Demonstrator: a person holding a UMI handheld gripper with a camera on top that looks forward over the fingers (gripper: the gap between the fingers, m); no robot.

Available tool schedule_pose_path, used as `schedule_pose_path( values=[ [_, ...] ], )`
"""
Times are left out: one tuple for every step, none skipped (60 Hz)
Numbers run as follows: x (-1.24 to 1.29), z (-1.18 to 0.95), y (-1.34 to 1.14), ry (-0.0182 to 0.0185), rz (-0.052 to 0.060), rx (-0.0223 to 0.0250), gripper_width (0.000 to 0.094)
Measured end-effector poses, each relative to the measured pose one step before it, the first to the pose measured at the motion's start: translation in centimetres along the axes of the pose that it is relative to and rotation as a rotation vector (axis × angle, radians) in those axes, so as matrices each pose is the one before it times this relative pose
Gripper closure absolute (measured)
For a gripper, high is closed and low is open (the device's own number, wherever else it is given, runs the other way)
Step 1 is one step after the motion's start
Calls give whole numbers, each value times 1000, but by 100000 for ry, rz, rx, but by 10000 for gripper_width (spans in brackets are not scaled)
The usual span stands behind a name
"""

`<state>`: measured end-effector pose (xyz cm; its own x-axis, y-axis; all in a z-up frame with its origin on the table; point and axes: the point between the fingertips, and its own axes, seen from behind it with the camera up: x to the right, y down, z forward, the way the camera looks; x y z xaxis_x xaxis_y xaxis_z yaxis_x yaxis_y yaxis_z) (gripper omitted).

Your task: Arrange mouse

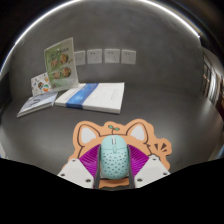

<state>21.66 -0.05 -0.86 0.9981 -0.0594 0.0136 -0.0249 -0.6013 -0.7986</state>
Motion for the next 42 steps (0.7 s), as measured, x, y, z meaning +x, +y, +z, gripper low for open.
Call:
schedule_pose_path(
  values=[
    [-2, 157, 373, -247, -237, -1166, 521],
    [-22, 91, -357, 51, 321, 2279, 526],
    [33, 12, 106, 104, -381, -381, 509],
    [-27, -14, 40, 16, -98, -367, 501],
    [2, 11, -3, 64, 279, -231, 423],
    [-2, 14, 22, -1, 491, -356, 473],
    [18, 47, -9, -24, 571, -348, 439],
    [20, -273, -82, 73, 526, -1362, 434],
    [-45, 119, 9, -198, 642, -140, 423],
    [-23, 77, 34, -315, 478, -541, 403],
    [-53, 52, 110, -551, 494, -703, 394],
    [-98, 13, 40, -843, 610, -208, 377],
    [-95, -57, -22, -794, 671, 308, 297],
    [-169, -156, -106, -1126, 484, 662, 264],
    [-168, -206, -171, -1078, 442, 900, 207],
    [-186, -323, -121, -1037, 126, 607, 151],
    [-190, -397, -101, -985, 9, 527, 94],
    [-125, -551, -65, -533, -49, 467, 37],
    [-252, -518, -76, -1203, -342, 610, 77],
    [-232, -595, -52, -941, -253, 549, 91],
    [-92, -1099, -109, -826, -360, 46, 96],
    [-230, -663, -21, -913, -354, 376, 94],
    [-268, -712, 36, -956, -228, 426, 89],
    [-301, -759, 25, -1173, -189, 391, 93],
    [-329, -781, 54, -1289, -169, 276, 93],
    [-348, -855, 104, -1305, -155, 64, 93],
    [-353, -879, 154, -1235, -114, -59, 91],
    [-314, -881, 148, -1094, -93, 27, 93],
    [-343, -1099, 314, -927, -106, 152, 93],
    [-196, -928, 131, -844, -221, 268, 93],
    [-180, -879, 142, -577, -231, 407, 93],
    [-147, -816, 166, -355, -240, 479, 94],
    [-89, -828, 169, -253, -249, 364, 95],
    [-61, -823, 203, -123, -242, 333, 93],
    [-48, -792, 231, 15, -240, 314, 94],
    [-74, -390, 144, 453, -159, 190, 95],
    [-25, -976, 410, 254, 41, 353, 94],
    [87, -705, 225, 186, -12, 121, 94],
    [91, -653, 256, 152, -76, 34, 93],
    [86, -583, 281, 100, -182, -28, 96],
    [102, -530, 292, 80, -304, -67, 95],
    [72, -499, 290, 51, -294, -26, 96]
  ],
)
